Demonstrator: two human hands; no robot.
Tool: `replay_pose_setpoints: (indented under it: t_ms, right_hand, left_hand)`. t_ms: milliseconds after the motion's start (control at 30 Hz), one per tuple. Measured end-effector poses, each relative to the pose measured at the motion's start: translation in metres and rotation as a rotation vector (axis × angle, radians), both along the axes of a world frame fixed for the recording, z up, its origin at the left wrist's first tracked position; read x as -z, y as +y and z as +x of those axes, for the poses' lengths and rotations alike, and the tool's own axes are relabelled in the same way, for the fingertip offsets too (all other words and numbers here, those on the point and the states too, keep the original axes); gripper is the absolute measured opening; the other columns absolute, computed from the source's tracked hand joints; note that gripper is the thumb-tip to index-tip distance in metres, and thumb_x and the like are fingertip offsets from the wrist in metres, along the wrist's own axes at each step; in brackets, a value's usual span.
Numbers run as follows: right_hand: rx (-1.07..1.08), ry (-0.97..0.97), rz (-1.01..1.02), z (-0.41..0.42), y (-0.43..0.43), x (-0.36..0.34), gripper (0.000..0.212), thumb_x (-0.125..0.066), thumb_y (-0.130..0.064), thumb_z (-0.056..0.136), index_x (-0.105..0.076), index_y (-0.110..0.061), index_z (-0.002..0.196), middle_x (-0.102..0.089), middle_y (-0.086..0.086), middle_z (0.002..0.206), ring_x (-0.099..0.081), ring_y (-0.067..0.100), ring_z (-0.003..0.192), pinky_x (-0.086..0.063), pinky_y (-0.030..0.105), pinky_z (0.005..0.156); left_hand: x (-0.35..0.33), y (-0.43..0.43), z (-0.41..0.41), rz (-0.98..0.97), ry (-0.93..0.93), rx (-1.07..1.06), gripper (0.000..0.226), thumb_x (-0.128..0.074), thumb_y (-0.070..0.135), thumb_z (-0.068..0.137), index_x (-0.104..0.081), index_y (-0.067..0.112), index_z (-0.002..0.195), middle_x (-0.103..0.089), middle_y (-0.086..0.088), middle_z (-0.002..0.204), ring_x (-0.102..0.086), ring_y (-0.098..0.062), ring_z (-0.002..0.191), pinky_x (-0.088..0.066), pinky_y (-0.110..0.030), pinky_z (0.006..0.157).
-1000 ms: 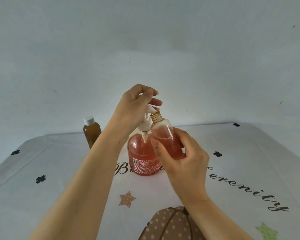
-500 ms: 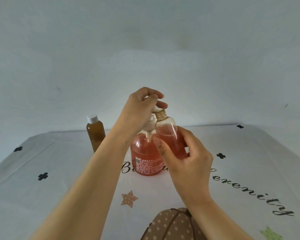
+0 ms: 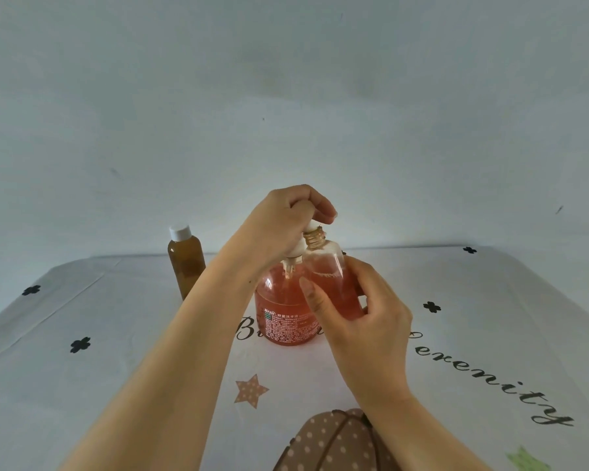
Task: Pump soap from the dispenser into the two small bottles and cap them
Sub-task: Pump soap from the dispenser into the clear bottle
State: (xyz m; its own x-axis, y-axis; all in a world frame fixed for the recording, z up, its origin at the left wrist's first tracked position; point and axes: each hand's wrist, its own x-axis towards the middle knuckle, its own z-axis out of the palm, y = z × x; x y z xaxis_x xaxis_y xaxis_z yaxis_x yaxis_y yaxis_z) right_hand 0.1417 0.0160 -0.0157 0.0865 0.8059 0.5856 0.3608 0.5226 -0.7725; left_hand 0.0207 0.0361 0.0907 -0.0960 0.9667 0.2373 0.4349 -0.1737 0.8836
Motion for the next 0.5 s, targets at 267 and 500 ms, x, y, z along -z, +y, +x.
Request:
replay_pose_setpoints:
  t_ms: [267,500]
  right_hand:
    - [0.007,0.002,0.006,-0.0004,0.0013,-0.0005,0.059,-0.058,-0.074,0.075,-0.068,-0.029,0.113,-0.069,-0.015,0.096,-0.064,0.007,0.087,-0.057,0.036,0.076]
    - [0.011,0.024,0.045,-0.0006,0.0005,-0.0019,0.058,-0.060,-0.072,0.077,-0.068,-0.027,0.113,-0.069,-0.015,0.095,-0.065,0.008,0.086,-0.056,0.037,0.074]
  left_hand:
    - [-0.0025,-0.0028,0.0025,0.005,-0.015,-0.031,0.036,-0.033,0.005,0.091,-0.067,0.015,0.091,-0.074,0.005,0.091,-0.065,-0.042,0.091,-0.053,-0.054,0.081]
    - [-0.0075,-0.0035,0.0003,0.039,-0.158,-0.068,0.023,-0.041,0.020,0.100,-0.064,0.019,0.102,-0.074,0.001,0.089,-0.070,-0.016,0.085,-0.057,-0.037,0.076]
